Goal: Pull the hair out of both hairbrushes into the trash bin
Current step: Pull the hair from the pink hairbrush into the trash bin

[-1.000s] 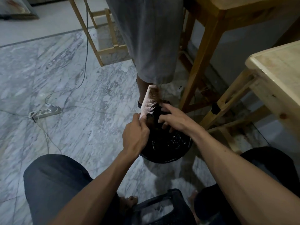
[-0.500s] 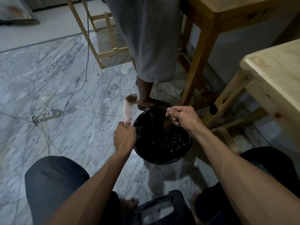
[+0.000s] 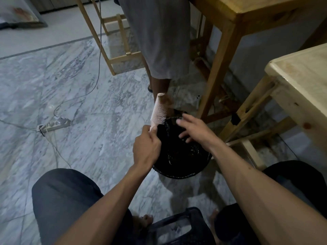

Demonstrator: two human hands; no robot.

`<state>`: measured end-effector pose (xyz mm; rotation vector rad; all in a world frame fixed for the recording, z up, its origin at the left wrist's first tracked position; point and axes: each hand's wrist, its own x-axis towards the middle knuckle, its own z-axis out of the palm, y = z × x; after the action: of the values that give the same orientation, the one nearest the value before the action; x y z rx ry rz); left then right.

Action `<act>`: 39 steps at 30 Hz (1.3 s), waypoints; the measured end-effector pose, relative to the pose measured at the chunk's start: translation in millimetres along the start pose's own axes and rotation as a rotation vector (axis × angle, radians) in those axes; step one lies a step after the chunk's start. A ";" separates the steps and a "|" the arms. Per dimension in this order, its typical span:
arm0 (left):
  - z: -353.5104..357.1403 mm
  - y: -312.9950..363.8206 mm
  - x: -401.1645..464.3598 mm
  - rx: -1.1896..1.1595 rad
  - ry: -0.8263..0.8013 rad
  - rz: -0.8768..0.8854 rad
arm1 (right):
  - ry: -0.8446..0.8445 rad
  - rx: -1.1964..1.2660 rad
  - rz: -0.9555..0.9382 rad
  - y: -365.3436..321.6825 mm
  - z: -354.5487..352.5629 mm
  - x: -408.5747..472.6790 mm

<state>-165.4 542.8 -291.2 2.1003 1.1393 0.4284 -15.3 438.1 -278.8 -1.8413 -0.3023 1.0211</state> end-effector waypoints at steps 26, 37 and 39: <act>-4.3 3.4 3.5 -0.244 -0.062 -0.297 | -0.062 -0.467 0.093 20.1 -23.1 0.1; 1.3 19.1 -16.4 -0.182 -0.111 -0.153 | 0.060 0.033 -0.173 -11.7 -2.1 5.9; 1.2 18.0 -10.2 -0.257 -0.122 -0.226 | 0.098 0.019 -0.160 -6.8 -1.1 5.1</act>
<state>-159.6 527.1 -278.8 1.7301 1.1680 0.3164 -9.8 443.8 -275.5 -1.8121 -0.3736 0.8190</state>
